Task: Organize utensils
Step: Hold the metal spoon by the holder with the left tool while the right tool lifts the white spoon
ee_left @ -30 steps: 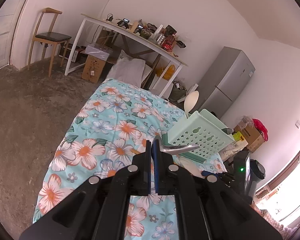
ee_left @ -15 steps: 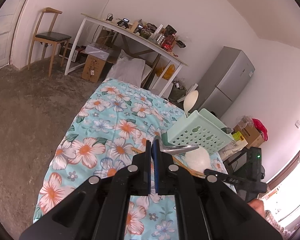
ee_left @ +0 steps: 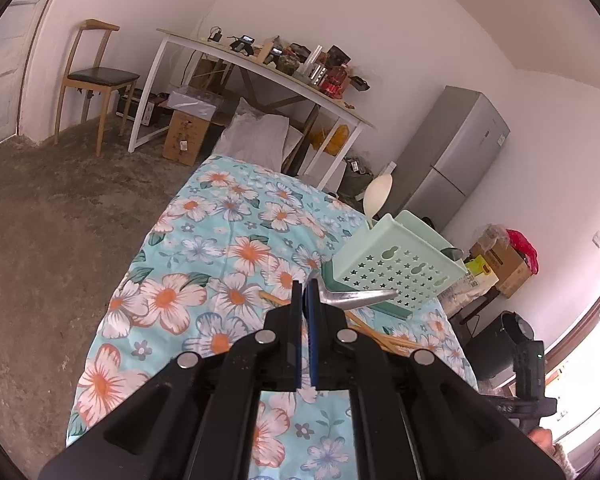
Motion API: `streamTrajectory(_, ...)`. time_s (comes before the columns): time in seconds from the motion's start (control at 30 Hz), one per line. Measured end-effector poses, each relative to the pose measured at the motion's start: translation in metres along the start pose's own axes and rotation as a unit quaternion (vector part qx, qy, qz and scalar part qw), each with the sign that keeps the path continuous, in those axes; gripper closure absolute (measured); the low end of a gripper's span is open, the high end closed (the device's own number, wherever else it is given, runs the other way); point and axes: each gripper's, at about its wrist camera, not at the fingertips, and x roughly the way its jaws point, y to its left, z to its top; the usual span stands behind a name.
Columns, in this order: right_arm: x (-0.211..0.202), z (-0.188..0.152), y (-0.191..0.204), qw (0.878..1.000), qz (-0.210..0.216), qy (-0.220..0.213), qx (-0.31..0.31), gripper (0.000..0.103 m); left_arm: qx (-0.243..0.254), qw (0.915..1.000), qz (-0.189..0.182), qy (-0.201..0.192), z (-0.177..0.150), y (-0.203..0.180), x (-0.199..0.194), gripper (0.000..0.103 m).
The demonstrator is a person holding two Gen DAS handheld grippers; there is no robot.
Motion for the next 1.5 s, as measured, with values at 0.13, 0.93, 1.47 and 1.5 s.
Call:
streamTrajectory(0.13,-0.013,0.011,-0.006,0.999,-0.012,-0.031,0.003,0.045,0.004,1.0,-0.001,-0.001,0.002,-0.004,0.001,0.101)
streamTrajectory(0.93,0.048,0.061,-0.02,0.998,0.062,-0.008,0.018,0.077,0.01,0.9997,0.021,0.002,0.004,-0.012,0.002,0.101)
streamTrajectory(1.47,0.001,0.055,-0.004,0.997,0.017,-0.08,-0.009,0.102,0.022,0.9994,0.007,-0.027,0.022,-0.029,-0.013,0.101)
streamTrajectory(1.5,-0.006,0.055,-0.003,0.996,0.017,-0.09,-0.009,0.102,0.026,0.9991,0.004,-0.033,0.027,-0.032,-0.016,0.101)
